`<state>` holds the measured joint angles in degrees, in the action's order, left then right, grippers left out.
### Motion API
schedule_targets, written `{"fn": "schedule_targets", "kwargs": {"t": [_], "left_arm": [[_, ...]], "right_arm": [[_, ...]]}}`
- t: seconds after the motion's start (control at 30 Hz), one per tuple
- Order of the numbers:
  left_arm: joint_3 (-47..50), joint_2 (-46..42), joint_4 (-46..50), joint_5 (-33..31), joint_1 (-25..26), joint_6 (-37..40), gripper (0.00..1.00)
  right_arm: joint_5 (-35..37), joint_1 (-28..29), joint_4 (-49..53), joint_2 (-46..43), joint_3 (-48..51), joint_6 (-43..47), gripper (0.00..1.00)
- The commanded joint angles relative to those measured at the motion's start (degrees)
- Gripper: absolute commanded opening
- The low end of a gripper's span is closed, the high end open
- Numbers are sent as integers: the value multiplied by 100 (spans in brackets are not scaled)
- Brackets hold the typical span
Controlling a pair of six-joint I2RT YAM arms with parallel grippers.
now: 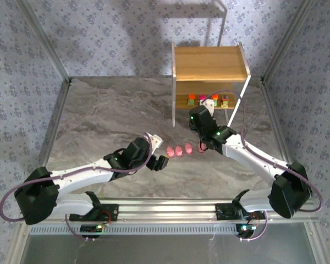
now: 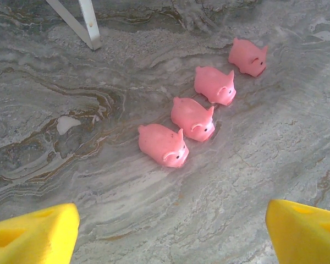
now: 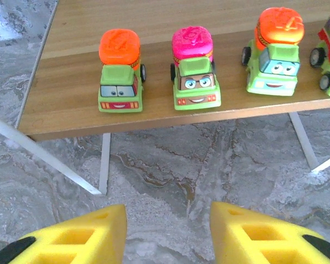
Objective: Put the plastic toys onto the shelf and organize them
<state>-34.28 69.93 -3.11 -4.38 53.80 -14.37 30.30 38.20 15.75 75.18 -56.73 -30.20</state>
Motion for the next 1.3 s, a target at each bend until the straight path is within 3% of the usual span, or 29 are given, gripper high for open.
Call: {"fn": "schedule_targets", "kwargs": {"t": [0.0, 0.53, 0.77, 1.27], "left_arm": [[-123, 69, 24, -106, 52, 66, 88], [-254, 333, 100, -110, 52, 57, 88], [-311, 425, 144, -112, 52, 57, 88], [-403, 584, 213, -155, 52, 57, 88]], "right_arm": [[274, 121, 315, -291, 168, -153, 46], [634, 521, 1200, -1374, 972, -502, 54], [478, 574, 1386, -1704, 1594, -784, 55], [-85, 580, 1201, -1499, 2183, -971, 62]]}}
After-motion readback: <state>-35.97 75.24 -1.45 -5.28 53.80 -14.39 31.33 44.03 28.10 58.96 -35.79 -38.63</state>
